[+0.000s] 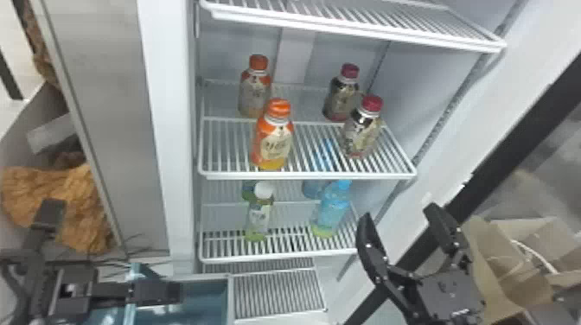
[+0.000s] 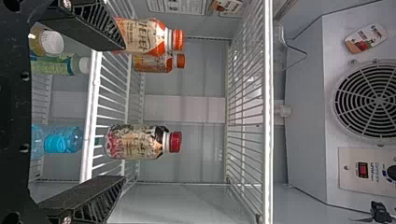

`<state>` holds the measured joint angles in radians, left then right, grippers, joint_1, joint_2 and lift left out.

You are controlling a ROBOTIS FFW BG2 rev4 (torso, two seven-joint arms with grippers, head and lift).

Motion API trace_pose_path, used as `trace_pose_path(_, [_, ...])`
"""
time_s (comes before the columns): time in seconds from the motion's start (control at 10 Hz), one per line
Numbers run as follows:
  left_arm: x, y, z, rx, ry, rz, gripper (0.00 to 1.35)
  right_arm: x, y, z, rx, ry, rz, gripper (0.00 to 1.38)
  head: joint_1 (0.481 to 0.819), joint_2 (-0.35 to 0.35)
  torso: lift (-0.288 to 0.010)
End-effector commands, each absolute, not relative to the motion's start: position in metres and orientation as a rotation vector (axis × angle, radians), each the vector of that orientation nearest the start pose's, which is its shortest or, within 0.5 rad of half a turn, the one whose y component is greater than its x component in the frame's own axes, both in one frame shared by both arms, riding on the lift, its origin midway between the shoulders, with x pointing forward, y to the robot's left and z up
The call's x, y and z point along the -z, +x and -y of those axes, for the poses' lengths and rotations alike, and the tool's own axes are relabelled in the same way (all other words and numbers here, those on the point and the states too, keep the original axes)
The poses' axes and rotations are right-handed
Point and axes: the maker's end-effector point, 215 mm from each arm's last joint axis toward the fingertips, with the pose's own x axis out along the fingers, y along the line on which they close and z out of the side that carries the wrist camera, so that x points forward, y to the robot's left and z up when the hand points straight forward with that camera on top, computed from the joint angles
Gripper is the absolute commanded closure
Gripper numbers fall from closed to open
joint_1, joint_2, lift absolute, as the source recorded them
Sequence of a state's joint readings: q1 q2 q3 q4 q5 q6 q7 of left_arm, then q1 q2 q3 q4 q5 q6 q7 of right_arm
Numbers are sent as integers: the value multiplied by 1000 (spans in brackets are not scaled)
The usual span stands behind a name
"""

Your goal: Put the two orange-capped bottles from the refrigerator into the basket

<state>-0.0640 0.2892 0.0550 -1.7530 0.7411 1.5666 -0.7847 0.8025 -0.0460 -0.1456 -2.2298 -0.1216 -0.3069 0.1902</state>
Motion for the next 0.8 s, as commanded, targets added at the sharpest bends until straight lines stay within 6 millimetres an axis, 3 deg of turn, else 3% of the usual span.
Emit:
trace_pose_path(0.0, [393,354,-89,1034,-751,-1093,1207,262,354,258,-106,-39,166,48,695,-275,-40])
trace_pose_path(0.7, [394,356,-100,991,-727,-1073,1207,256,359,254,-114,-49,182,22,695,-253,-40])
